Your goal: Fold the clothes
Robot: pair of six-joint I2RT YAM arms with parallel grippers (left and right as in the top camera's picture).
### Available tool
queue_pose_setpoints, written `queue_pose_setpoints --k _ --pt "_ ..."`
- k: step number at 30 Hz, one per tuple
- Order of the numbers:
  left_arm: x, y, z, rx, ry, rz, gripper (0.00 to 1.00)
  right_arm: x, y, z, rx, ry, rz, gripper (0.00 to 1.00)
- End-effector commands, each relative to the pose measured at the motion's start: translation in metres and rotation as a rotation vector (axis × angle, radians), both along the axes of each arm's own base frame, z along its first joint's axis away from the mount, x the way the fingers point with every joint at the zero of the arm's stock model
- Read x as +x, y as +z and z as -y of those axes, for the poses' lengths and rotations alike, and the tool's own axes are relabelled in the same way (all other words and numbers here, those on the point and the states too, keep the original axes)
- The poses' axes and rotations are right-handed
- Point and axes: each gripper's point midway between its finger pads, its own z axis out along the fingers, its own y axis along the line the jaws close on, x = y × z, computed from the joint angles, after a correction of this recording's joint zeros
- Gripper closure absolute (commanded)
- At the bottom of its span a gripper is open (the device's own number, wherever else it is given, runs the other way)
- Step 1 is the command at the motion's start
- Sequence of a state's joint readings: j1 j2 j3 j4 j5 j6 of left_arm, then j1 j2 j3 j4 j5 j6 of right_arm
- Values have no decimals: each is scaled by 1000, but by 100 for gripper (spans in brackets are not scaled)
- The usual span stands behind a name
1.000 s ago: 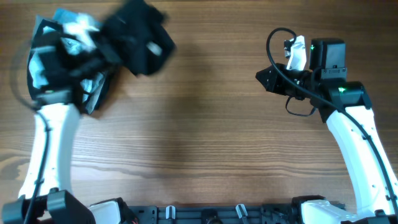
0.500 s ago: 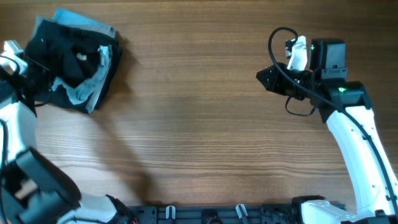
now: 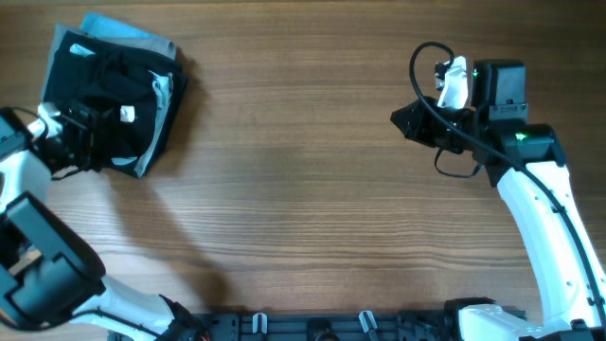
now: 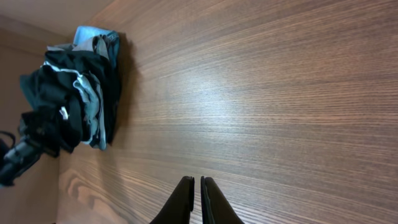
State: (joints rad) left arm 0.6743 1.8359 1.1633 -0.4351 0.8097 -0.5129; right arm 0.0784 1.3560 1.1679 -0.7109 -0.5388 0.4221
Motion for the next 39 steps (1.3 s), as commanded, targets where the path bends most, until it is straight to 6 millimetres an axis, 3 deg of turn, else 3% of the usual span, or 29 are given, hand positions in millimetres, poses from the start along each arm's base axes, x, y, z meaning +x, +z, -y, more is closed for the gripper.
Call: queue_pose_setpoints --k 1,4,7,11,14,16,18,21,23,25,26,28,29,34,39 --pt "-13 62 -5 4 8 105 0 0 5 -1 7 5 11 92" --pt "-27 109 2 65 -17 175 0 0 6 -1 6 7 16 92" --pt "-42 143 16 162 -72 226 0 -1 8 -3 4 31 36 92" --pt "-66 173 28 352 -132 251 0 -4 16 0 -37 55 88 96" --pt "-72 199 52 528 -270 358 0 -7 25 14 -106 -4 127 96" --pt "-73 216 70 591 -338 417 0 -10 36 22 -140 -38 165 96" --pt "-74 239 100 676 -464 498 0 -19 62 32 -176 -79 244 96" --pt "-83 252 126 775 -588 515 0 -36 97 35 -209 -58 376 94" --pt "-91 256 140 846 -640 472 0 -53 121 36 -216 -54 465 85" --pt "-105 255 148 918 -632 380 0 -76 144 38 -242 -37 570 65" --pt "-113 253 145 940 -589 317 0 -86 151 39 -256 -28 611 51" --pt "-132 251 136 994 -493 204 0 -104 163 44 -284 -39 670 12" --pt "-141 252 132 1028 -463 176 0 -111 166 48 -295 -61 681 0" --pt "-169 275 137 1081 -403 249 0 -129 172 64 -345 -136 710 0" --pt "-191 288 140 1103 -368 308 0 -131 164 62 -308 -146 658 0"
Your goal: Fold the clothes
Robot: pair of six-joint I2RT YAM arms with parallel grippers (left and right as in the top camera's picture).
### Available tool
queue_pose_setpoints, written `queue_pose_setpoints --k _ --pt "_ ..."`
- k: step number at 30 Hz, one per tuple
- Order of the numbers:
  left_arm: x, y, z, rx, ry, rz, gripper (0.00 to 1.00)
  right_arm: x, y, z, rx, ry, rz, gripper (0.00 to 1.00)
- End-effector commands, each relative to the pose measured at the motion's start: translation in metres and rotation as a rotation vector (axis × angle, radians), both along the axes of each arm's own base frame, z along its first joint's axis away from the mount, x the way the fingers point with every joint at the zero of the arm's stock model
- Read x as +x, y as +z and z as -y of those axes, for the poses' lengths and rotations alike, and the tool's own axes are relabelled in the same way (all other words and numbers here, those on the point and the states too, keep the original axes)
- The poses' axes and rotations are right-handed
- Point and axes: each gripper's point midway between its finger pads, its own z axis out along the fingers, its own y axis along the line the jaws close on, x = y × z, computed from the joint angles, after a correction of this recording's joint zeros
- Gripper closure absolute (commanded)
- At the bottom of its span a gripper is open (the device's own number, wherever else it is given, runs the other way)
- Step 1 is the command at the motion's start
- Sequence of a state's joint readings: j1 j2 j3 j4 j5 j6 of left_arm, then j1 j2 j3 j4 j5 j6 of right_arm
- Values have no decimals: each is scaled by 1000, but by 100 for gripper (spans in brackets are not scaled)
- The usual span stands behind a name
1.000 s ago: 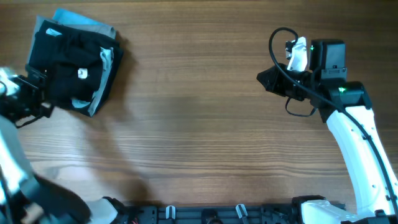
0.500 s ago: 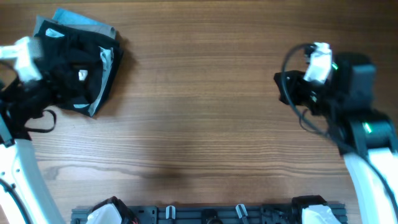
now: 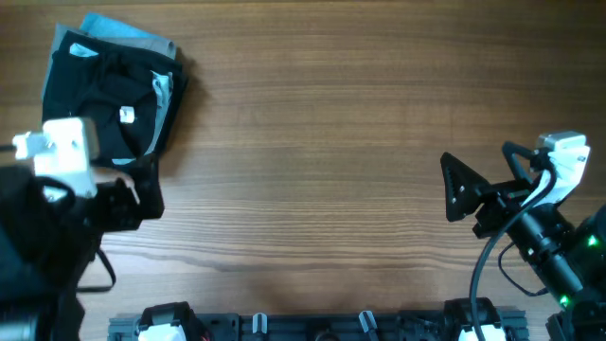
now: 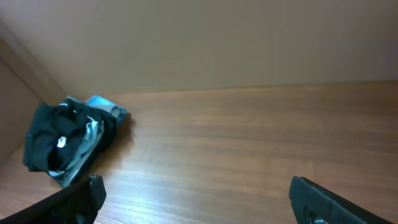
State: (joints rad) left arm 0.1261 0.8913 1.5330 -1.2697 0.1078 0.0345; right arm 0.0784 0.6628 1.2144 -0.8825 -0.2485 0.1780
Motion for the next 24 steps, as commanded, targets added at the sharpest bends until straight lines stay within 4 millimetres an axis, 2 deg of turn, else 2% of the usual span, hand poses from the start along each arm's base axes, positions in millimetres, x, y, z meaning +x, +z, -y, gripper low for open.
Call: queue_pose_setpoints --k 1,11,18,20,24 --pt "-13 9 -6 15 52 36 0 2 -2 5 40 -49 -28 0" --pt "-19 7 -6 14 52 29 0 2 -6 6 519 -226 -205 0" --pt "-19 7 -6 15 51 29 0 -9 -32 9 505 -277 -315 0" --pt "-19 7 -6 15 51 29 0 -11 -46 25 467 -378 -338 0" --pt "-19 7 -6 14 52 29 0 -2 -46 45 365 -438 -220 0"
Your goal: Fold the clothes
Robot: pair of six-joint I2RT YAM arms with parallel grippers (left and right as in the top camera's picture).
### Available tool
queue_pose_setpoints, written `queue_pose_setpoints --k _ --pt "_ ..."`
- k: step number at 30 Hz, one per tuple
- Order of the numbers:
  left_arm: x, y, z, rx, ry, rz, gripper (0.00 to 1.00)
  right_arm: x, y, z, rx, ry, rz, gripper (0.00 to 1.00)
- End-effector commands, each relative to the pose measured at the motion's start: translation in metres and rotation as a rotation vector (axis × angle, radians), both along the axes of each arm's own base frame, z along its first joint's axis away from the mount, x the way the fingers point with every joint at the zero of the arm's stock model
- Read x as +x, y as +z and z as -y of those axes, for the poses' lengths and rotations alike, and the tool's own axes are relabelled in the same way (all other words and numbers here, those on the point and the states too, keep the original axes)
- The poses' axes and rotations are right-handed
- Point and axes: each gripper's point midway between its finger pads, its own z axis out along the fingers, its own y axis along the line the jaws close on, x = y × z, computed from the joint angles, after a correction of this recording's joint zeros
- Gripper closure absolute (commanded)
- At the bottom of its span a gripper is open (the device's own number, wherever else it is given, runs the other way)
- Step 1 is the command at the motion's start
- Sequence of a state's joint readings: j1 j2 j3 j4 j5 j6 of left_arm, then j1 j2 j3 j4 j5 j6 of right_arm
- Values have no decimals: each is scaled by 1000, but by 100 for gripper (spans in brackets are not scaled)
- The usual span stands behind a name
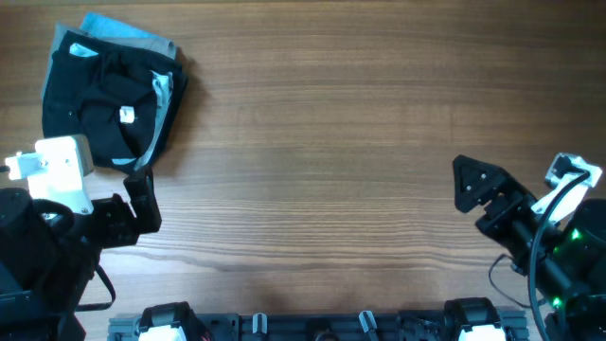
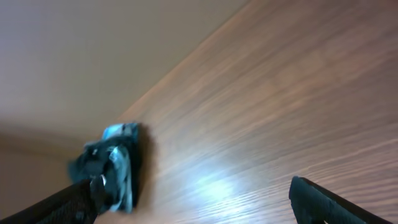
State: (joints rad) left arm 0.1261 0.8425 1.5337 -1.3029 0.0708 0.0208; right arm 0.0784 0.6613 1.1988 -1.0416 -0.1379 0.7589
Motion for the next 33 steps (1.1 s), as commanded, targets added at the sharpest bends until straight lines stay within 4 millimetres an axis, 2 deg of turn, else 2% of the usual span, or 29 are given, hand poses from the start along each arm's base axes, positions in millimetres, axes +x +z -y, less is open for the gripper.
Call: queue_pose_setpoints --k 1,4,6,8,13,20,27,33 --pt "-1 5 -1 3 13 15 0 13 2 24 -190 -66 117 0" --pt "-1 5 -1 3 13 15 0 22 21 4 -412 126 383 1" --pt "-1 5 -1 2 13 15 0 22 16 0 -490 160 491 0" --pt "-1 5 -1 3 13 15 0 22 0 6 -502 122 508 0" --pt "-1 5 -1 3 13 15 0 22 -67 15 -512 85 472 0" --pt "-1 5 -1 2 13 15 0 29 -120 16 -515 54 564 0" --pt "-1 5 -1 2 13 15 0 43 -151 17 -515 33 616 0" --pt "-1 5 -1 2 13 15 0 43 -159 16 -515 42 586 0"
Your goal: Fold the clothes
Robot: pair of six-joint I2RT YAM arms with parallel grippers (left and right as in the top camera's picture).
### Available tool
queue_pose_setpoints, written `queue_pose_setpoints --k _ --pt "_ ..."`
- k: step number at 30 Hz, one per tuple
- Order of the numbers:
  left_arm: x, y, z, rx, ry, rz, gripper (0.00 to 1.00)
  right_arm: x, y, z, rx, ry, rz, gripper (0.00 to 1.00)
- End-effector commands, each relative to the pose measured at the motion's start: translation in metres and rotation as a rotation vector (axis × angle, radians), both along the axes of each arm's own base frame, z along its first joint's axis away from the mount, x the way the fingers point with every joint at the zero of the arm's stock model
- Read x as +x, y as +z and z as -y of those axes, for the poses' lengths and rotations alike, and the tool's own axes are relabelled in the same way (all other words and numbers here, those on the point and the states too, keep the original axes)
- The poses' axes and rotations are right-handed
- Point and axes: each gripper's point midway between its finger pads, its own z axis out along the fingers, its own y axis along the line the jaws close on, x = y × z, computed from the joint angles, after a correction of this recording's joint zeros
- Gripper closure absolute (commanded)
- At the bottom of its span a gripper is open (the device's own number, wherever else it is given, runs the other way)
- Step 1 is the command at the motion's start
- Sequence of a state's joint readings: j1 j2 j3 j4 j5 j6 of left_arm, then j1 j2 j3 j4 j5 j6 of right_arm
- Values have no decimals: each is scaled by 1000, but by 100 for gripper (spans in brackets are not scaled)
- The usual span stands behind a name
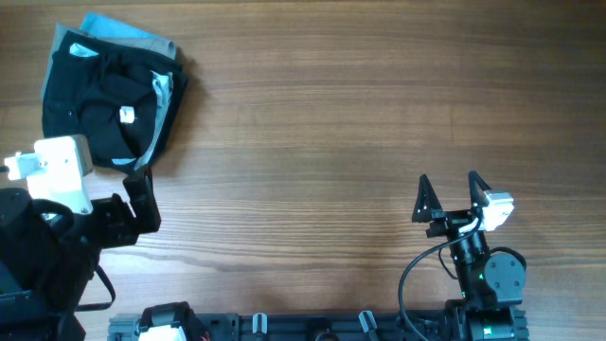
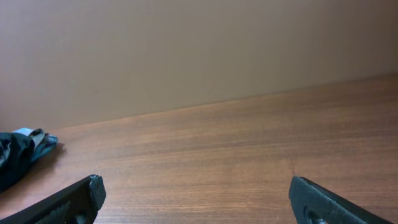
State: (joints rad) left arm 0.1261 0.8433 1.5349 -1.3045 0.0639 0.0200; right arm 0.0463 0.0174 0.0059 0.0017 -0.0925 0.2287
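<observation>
The clothes (image 1: 109, 90) lie in a folded pile at the table's far left corner, a black garment on top of grey and light blue ones. In the right wrist view only the clothes' edge (image 2: 18, 155) shows, at the far left. My left gripper (image 1: 139, 197) is near the front left, a short way in front of the pile and not touching it. One dark finger shows; the rest is hidden under its white camera block. At the front right my right gripper (image 1: 450, 192) stands open and empty, its fingers (image 2: 84, 200) wide apart and pointing across the table.
The wooden table (image 1: 303, 142) stretches bare between the pile and the right arm. A plain brown wall (image 2: 199, 50) stands behind the far edge. A dark rail with clips (image 1: 312, 327) runs along the front edge.
My right arm has moved from the right edge of the table to the front, and its open gripper now faces the far wall. The left arm and the pile have not moved.
At first my left gripper was at the pile's near left side and my right gripper was shut at the far right. Then both arms stood back towards the front, right gripper open. The pile looks the same throughout, and the right arm now sits at the front.
</observation>
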Motion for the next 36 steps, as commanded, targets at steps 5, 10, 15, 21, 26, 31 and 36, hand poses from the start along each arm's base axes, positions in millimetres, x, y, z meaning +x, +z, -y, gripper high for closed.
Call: queue_pose_setpoints --k 5,10,15,21,26,31,36 --pt "-1 5 0 0 7 16 0 0 3 4 -16 -21 14 0" --pt "-1 5 0 0 7 16 0 0 2 4 -16 -21 14 0" --pt "-1 5 0 0 7 16 0 0 3 4 -16 -21 14 0" --pt "-1 5 0 -1 7 16 0 0 3 4 -16 -21 14 0" --pt "-5 5 0 5 6 22 0 0 3 4 -16 -21 14 0" --pt "4 20 7 9 -33 171 0 0 3 4 -16 -21 14 0" --pt "23 9 24 -13 -125 341 0 0 3 4 -16 -21 14 0"
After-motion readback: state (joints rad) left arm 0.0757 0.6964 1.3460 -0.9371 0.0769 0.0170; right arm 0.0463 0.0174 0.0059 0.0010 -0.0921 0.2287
